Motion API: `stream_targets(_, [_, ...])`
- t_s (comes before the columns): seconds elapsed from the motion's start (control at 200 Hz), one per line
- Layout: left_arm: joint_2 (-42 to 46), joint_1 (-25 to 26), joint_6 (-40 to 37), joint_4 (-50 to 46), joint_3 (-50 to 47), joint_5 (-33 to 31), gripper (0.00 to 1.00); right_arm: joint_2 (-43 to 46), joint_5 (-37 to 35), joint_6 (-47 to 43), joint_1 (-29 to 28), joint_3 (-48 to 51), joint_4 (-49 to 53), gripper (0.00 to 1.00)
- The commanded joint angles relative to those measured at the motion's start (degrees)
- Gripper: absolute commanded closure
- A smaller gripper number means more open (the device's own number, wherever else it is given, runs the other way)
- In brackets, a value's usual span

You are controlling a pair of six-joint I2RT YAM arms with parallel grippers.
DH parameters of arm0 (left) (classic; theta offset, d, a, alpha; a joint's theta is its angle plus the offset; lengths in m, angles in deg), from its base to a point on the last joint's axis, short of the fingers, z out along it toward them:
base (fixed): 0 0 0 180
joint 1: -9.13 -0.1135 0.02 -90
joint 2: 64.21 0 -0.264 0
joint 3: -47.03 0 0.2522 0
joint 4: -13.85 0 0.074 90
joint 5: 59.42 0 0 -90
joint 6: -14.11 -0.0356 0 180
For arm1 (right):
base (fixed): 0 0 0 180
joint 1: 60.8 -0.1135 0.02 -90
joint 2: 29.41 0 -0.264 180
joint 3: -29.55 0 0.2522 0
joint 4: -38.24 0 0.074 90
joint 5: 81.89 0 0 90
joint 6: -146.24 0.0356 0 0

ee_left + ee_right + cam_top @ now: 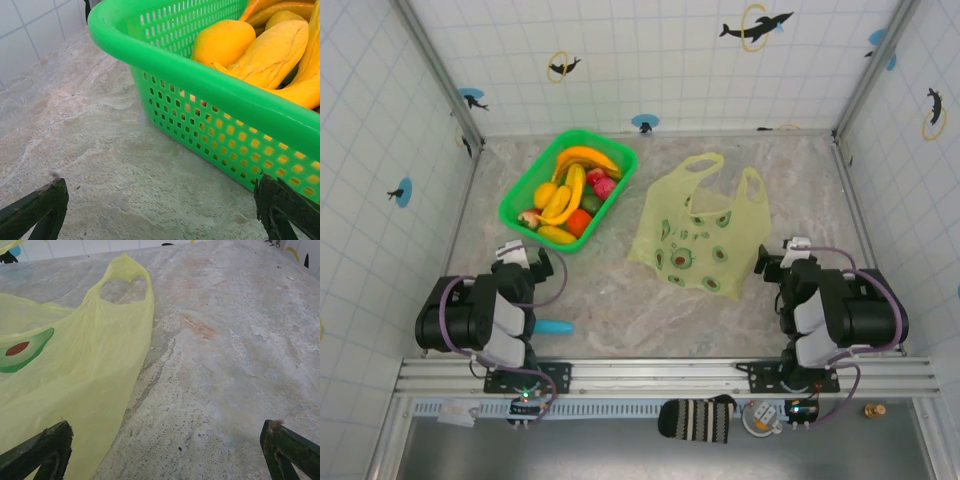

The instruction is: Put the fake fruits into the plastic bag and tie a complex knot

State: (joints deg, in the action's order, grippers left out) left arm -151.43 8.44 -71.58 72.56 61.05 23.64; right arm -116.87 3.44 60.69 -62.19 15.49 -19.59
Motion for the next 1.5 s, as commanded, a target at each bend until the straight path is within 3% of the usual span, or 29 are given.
stream_targets(0.0, [0.56,-0.01,-0.44,0.75,-0.18,-0.18,0.02,0.27,0.01,-0.40,0.25,0.03,-0.22,0.01])
stream_targets(0.24, [0.56,-0.01,-0.39,0.77,-0.24,-0.11,0.02,0.27,-0.47,-0.58,-0.11,0.03,-0.22,0.01])
stream_targets(0.345, [0.32,2.01,-1.35,3.70,-1.24,-4.46,0.03,0.25,-0.47,-0.50,-0.11,0.03,-0.26,0.01])
stream_targets(0.971, [0.73,2.00,-1.22,2.87,-1.25,-4.02,0.02,0.40,2.07,0.39,1.21,0.58,-1.21,0.01])
stream_targets(1.036, [1.16,2.06,-0.81,3.68,-1.61,-6.79,0.02,0.85,1.88,0.46,1.39,0.96,-2.00,0.01])
stream_targets(1.121, [5.18,2.57,0.37,1.04,-1.84,-11.80,0.02,6.39,-1.87,0.69,0.81,2.62,-1.64,0.01])
stream_targets(1.276, [15.64,2.80,1.51,-10.51,-0.31,-17.02,0.02,22.29,-11.62,2.57,-1.81,-3.75,22.97,0.01])
stream_targets(1.496, [31.00,4.25,0.73,-22.30,1.78,-17.23,0.02,38.34,-16.03,-0.79,-8.53,-6.67,32.76,0.01])
